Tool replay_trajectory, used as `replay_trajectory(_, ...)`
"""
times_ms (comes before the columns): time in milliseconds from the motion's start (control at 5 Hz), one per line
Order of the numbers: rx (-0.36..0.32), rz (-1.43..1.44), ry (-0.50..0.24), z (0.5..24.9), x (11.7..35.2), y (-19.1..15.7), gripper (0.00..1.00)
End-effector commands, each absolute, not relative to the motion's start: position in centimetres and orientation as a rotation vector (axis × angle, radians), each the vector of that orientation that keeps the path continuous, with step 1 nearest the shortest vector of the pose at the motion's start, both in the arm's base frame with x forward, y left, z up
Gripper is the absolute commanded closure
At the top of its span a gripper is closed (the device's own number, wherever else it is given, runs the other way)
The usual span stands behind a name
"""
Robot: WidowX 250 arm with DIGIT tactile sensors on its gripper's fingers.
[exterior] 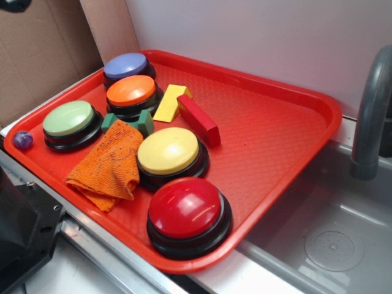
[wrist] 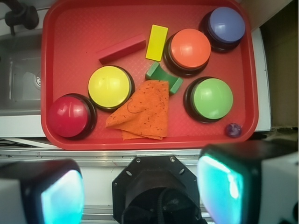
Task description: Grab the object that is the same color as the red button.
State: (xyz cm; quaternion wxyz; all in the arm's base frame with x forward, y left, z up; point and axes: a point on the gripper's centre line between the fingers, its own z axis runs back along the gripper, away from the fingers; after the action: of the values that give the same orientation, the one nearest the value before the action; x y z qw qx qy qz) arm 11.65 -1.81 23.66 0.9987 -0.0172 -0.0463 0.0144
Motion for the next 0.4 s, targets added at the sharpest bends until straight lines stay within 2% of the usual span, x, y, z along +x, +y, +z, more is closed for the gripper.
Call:
replay_trajectory(0, -0.034, 0.029, -0.093, 23.7, 11.6, -1.8, 0.00)
replay_trajectory(200, -0.057, 0.143, -0.094, 23.1, 12.9, -1.7, 0.00)
